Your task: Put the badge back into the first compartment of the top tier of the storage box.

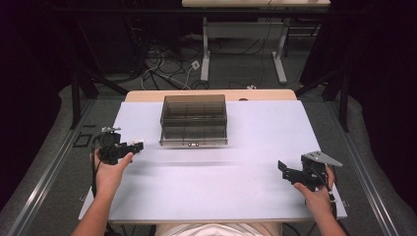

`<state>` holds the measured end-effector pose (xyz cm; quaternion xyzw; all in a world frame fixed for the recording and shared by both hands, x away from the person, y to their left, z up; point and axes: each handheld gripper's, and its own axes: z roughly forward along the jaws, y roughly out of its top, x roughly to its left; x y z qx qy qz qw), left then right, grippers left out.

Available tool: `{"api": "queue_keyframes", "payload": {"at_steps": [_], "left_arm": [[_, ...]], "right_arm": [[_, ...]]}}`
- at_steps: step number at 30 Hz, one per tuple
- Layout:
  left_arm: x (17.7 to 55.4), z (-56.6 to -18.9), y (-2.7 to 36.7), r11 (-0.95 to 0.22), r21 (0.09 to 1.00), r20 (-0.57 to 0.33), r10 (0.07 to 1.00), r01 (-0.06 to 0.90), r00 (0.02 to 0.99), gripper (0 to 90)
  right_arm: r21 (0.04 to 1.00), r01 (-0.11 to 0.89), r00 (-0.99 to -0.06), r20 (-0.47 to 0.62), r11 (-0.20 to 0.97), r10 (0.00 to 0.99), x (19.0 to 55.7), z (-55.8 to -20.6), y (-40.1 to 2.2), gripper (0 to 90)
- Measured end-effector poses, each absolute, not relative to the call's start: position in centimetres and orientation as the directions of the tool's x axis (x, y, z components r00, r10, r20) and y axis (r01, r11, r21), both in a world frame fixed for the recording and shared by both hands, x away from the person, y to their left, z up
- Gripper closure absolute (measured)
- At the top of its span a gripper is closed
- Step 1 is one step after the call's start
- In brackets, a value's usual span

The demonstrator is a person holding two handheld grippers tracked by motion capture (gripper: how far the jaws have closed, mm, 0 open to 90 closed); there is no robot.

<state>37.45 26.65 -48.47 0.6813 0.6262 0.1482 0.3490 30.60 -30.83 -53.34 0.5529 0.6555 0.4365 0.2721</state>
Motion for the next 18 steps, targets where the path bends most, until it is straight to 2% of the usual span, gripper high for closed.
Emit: {"api": "queue_keyframes", "payload": {"at_steps": [1,18], "left_arm": [[37.5,-48.3,26.7,0.034,0.665,-0.24,0.956,0.746,0.17,33.2],[38.4,-44.3,26.6,0.068,0.692,-0.26,0.952,0.718,0.16,33.2]], "right_arm": [[0.86,0.509,-0.247,0.129,0.016,0.961,30.5,-53.2,-31.0,6.5],[0.86,0.509,-0.239,0.123,0.017,0.963,30.5,-53.2,-31.0,6.6]]}}
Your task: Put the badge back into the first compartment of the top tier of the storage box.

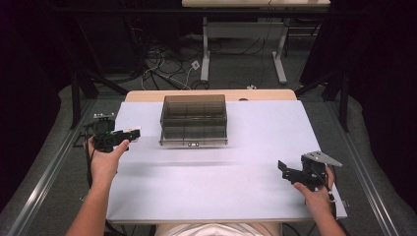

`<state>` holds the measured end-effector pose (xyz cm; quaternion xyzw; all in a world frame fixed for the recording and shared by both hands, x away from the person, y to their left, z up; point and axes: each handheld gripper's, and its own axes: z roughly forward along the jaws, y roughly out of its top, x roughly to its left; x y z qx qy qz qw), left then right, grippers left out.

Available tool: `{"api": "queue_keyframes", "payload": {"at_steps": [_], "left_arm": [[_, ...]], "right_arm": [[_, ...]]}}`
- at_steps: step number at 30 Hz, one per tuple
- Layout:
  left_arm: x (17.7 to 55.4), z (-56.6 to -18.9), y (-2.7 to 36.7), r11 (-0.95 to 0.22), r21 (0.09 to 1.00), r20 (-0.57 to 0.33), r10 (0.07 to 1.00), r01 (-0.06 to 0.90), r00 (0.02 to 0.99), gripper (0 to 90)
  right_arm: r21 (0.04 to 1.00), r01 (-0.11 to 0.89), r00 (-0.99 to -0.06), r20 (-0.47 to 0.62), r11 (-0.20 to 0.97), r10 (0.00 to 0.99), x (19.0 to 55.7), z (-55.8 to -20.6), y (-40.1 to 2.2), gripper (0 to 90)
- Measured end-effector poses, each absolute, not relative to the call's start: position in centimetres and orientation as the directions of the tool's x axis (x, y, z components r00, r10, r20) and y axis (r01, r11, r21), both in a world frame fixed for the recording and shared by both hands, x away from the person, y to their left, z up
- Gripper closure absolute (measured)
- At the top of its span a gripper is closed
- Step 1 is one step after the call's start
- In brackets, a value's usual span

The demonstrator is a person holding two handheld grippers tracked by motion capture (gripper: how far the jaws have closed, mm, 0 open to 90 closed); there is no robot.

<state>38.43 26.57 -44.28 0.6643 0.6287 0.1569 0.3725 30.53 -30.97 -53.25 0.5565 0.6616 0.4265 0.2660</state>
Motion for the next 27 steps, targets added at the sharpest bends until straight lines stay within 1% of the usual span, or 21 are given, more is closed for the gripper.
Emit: {"api": "queue_keyframes", "payload": {"at_steps": [8,13,15,16,27], "left_arm": [[38.9,-43.4,25.6,0.067,0.695,-0.267,0.949,0.716,0.171,33.2],[39.2,-42.9,24.8,0.048,0.681,-0.263,0.947,0.73,0.183,33.2],[39.4,-43.0,24.2,0.06,0.691,-0.271,0.945,0.721,0.181,33.2],[39.5,-42.8,24.1,0.044,0.68,-0.266,0.945,0.732,0.191,33.2],[40.1,-42.3,21.4,0.027,0.686,-0.275,0.935,0.727,0.225,33.1]], "right_arm": [[0.858,0.513,-0.241,0.126,0.016,0.962,30.6,-53.3,-30.9,6.6],[0.857,0.515,-0.24,0.128,0.015,0.962,30.6,-53.3,-30.9,6.7],[0.857,0.515,-0.241,0.126,0.016,0.962,30.6,-53.3,-30.9,6.7],[0.857,0.514,-0.241,0.127,0.016,0.962,30.6,-53.3,-30.9,6.7],[0.861,0.508,-0.241,0.122,0.018,0.963,30.6,-53.3,-31.0,6.7]]}}
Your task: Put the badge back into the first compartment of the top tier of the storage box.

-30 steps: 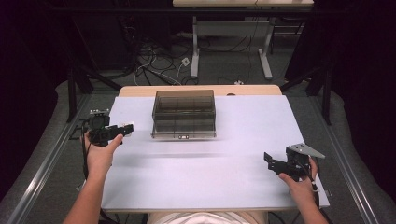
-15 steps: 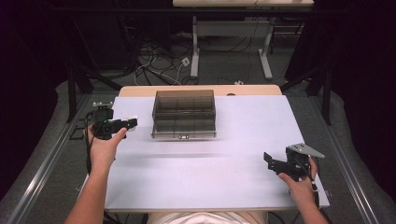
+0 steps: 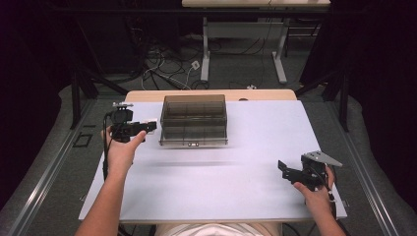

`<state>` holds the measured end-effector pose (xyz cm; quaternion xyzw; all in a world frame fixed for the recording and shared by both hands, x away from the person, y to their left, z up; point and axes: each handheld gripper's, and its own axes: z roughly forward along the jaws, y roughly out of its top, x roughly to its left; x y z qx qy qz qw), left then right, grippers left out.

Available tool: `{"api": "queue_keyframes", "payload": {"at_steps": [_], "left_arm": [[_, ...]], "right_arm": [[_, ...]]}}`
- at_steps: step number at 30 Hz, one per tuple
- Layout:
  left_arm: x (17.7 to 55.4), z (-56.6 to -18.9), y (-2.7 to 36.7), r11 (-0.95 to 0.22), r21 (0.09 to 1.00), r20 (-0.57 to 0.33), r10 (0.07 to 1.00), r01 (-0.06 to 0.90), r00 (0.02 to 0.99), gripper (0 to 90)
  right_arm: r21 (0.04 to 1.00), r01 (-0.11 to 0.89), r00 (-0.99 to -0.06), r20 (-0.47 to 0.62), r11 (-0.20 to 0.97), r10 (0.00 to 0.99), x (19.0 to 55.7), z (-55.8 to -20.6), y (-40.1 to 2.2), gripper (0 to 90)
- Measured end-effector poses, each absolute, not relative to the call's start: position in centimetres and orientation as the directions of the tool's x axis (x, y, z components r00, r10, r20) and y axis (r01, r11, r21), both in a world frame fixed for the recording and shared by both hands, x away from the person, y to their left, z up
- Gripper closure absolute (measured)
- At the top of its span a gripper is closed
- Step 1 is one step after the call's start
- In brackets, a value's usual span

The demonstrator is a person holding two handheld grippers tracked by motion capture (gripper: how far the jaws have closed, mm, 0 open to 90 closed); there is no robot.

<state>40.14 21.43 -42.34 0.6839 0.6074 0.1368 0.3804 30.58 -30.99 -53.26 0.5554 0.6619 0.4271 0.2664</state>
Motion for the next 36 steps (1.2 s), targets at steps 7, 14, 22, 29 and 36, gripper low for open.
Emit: {"api": "queue_keyframes", "payload": {"at_steps": [7,14,22,29,36], "left_arm": [[40.5,-42.2,20.2,0.006,0.678,-0.278,0.928,0.735,0.249,33.1],[40.6,-42.5,19.1,0.002,0.681,-0.286,0.921,0.732,0.264,33.2],[40.7,-42.8,18.2,-0.002,0.687,-0.286,0.919,0.726,0.273,33.2],[40.8,-42.9,17.4,-0.02,0.68,-0.283,0.915,0.733,0.288,33.1],[41.1,-43.4,16.7,-0.004,0.666,-0.305,0.911,0.746,0.277,33.1]], "right_arm": [[0.862,0.506,-0.241,0.123,0.016,0.963,30.6,-53.3,-31.0,6.7],[0.862,0.507,-0.247,0.12,0.023,0.962,30.6,-53.2,-31.0,6.6],[0.861,0.509,-0.245,0.124,0.019,0.961,30.6,-53.2,-31.0,6.7],[0.862,0.507,-0.249,0.12,0.024,0.961,30.6,-53.2,-31.0,6.7],[0.86,0.51,-0.249,0.127,0.019,0.96,30.6,-53.2,-31.0,6.7]]}}
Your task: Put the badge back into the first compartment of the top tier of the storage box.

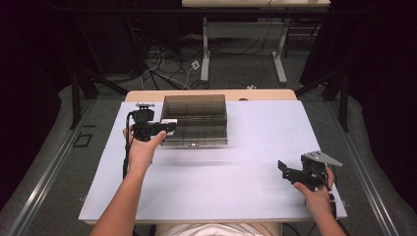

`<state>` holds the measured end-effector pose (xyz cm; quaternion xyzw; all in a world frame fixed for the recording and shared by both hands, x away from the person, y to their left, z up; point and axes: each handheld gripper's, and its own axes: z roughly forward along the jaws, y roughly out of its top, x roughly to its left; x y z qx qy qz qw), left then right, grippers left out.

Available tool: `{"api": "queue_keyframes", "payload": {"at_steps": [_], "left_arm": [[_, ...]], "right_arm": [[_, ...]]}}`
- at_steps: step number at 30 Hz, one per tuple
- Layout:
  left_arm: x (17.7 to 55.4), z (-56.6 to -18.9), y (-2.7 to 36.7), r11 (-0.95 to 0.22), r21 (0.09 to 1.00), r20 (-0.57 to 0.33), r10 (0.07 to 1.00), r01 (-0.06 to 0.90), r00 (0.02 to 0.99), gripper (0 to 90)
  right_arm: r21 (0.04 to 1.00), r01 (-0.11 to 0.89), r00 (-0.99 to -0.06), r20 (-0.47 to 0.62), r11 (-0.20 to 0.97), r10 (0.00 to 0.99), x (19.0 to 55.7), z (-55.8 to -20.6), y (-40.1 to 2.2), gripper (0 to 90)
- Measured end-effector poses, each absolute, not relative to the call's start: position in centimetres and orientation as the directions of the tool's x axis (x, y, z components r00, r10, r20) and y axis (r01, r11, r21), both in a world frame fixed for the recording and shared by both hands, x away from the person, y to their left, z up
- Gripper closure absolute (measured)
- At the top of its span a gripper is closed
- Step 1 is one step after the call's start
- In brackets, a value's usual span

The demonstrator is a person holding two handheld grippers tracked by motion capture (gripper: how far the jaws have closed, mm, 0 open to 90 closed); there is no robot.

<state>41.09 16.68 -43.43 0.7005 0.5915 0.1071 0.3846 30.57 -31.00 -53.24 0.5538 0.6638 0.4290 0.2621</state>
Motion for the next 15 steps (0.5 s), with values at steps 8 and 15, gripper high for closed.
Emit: {"api": "queue_keyframes", "payload": {"at_steps": [8,15], "left_arm": [[41.5,-44.0,16.0,-0.011,0.651,-0.298,0.916,0.759,0.269,33.1],[41.9,-44.5,15.7,0.008,0.633,-0.312,0.918,0.774,0.246,33.1]], "right_arm": [[0.86,0.509,-0.251,0.124,0.022,0.96,30.6,-53.2,-31.0,6.7],[0.86,0.509,-0.251,0.126,0.02,0.96,30.6,-53.2,-31.0,6.7]]}}
